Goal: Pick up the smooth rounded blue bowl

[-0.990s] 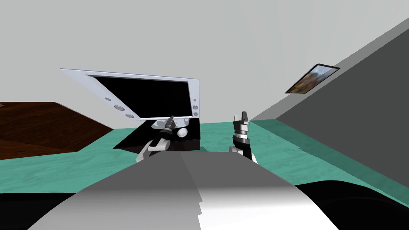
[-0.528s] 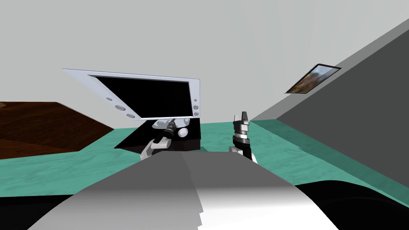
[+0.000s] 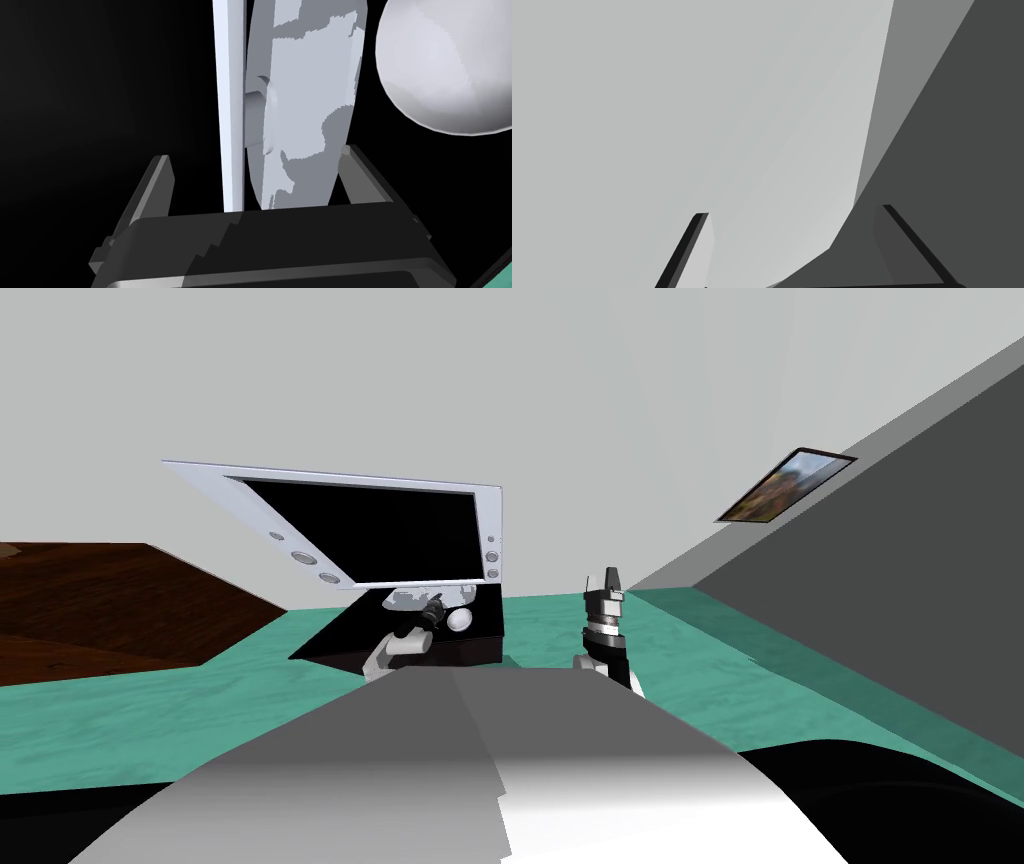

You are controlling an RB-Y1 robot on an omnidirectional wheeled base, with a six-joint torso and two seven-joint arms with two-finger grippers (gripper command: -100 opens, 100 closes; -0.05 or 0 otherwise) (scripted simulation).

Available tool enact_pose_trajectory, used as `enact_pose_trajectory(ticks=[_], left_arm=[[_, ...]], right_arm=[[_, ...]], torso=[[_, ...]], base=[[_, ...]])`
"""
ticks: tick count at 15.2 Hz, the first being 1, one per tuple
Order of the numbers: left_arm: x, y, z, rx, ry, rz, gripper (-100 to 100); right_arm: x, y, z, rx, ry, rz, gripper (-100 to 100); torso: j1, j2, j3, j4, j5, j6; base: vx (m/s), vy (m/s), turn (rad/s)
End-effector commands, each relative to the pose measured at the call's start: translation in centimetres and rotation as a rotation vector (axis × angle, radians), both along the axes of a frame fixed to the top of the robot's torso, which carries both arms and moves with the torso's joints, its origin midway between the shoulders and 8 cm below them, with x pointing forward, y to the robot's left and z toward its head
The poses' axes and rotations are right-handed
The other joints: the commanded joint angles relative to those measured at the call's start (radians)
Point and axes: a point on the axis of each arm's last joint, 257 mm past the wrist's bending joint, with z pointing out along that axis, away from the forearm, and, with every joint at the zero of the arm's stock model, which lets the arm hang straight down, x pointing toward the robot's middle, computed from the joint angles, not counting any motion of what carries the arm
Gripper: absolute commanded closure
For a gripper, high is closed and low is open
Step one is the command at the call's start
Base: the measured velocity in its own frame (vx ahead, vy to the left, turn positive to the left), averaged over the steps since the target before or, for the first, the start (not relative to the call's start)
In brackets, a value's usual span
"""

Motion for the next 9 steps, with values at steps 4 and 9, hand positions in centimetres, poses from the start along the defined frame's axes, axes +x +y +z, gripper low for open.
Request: enact_pose_trajectory(ticks=[4,9], left_arm=[[-0.8,-0.1,-4.1,-0.051,0.123,0.027,-100],[-1.7,-0.5,-7.6,-0.106,0.241,0.052,-100]], right_arm=[[0.0,0.0,0.0,0.000,0.000,0.000,0],[0.0,0.0,0.0,0.000,0.000,0.000,0]], torso=[[0.000,0.000,0.000,0.000,0.000,0.000],[0.000,0.000,0.000,0.000,0.000,0.000]], base=[[0.004,0.015,0.001],[0.005,0.010,0.001]])
